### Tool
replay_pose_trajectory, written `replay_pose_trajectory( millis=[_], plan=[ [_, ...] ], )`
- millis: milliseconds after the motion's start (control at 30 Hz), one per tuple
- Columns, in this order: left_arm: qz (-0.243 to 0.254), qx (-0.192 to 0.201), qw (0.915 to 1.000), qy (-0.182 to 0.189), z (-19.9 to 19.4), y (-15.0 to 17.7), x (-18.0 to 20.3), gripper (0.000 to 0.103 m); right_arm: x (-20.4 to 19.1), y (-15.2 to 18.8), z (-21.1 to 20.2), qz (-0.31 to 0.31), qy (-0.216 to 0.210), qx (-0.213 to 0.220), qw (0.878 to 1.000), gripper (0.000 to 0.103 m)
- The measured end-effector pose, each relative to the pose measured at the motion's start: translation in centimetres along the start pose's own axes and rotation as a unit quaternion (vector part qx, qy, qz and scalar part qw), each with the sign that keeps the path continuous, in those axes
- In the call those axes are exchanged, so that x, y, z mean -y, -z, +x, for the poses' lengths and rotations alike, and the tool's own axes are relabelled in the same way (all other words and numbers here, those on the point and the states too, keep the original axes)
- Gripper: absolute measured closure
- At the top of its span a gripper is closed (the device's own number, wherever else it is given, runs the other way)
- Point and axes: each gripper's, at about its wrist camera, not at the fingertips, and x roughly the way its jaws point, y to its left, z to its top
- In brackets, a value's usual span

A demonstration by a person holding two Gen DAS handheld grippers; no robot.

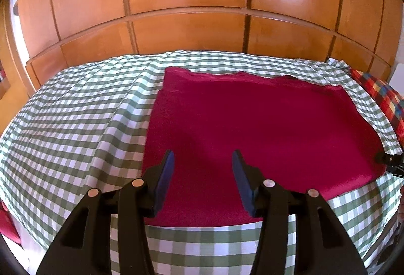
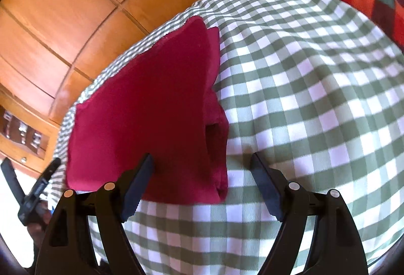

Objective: Fold small clothes

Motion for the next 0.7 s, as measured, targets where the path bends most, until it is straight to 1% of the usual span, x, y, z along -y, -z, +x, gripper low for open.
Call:
replay_pose_trajectory(
  millis=[100, 167, 200, 267, 333, 367, 433, 500, 533, 600, 633, 667, 700],
  plan=[
    [0.010, -0.003, 0.9999, 0.006, 0.2, -0.1, 1.0, 0.053, 0.6, 0.2, -0.3, 0.017, -0.032, 0.001, 0.999, 0.025],
    [0.016, -0.009, 0.9997, 0.016, 0.5, -0.3, 1.8, 0.053, 1.1, 0.1, -0.5, 0.033, -0.051, 0.004, 0.998, 0.025],
    [0.020, -0.015, 0.9994, 0.025, 0.8, -0.3, 2.3, 0.053, 1.3, 0.1, -0.4, 0.045, -0.069, 0.007, 0.997, 0.025],
    [0.030, -0.027, 0.9984, 0.039, 1.5, -0.4, 3.3, 0.053, 1.5, 0.0, -0.1, 0.049, -0.085, 0.007, 0.995, 0.025],
    [0.038, -0.036, 0.9974, 0.051, 2.0, -0.3, 4.3, 0.053, 1.3, -0.3, 0.5, 0.047, -0.088, 0.006, 0.995, 0.025],
    [0.040, -0.041, 0.9964, 0.063, 2.2, -0.3, 4.9, 0.053, 1.2, -0.5, 0.8, 0.046, -0.090, 0.005, 0.995, 0.025],
    [0.045, -0.041, 0.9952, 0.077, 2.3, -0.3, 5.8, 0.053, 1.1, -1.0, 1.4, 0.047, -0.095, 0.004, 0.994, 0.025],
    [0.051, -0.045, 0.9947, 0.078, 2.8, -0.2, 6.3, 0.053, 0.7, -1.5, 1.9, 0.042, -0.100, -0.002, 0.994, 0.027],
    [0.048, -0.052, 0.9944, 0.078, 3.2, -0.1, 6.3, 0.053, 0.3, -1.6, 2.2, 0.035, -0.100, -0.006, 0.994, 0.029],
    [0.036, -0.067, 0.9934, 0.086, 4.0, 0.1, 5.9, 0.053, -0.3, -1.8, 2.8, 0.022, -0.100, -0.014, 0.995, 0.029],
    [0.025, -0.075, 0.9927, 0.091, 4.3, 0.1, 5.5, 0.053, -0.7, -1.9, 2.9, 0.015, -0.098, -0.016, 0.995, 0.033],
    [0.019, -0.078, 0.9921, 0.096, 4.5, 0.1, 5.3, 0.053, -1.1, -1.9, 3.1, 0.010, -0.091, -0.019, 0.996, 0.041],
    [0.011, -0.081, 0.9913, 0.103, 4.7, 0.1, 5.0, 0.053, -1.2, -1.9, 3.2, 0.007, -0.086, -0.022, 0.996, 0.045]
  ],
)
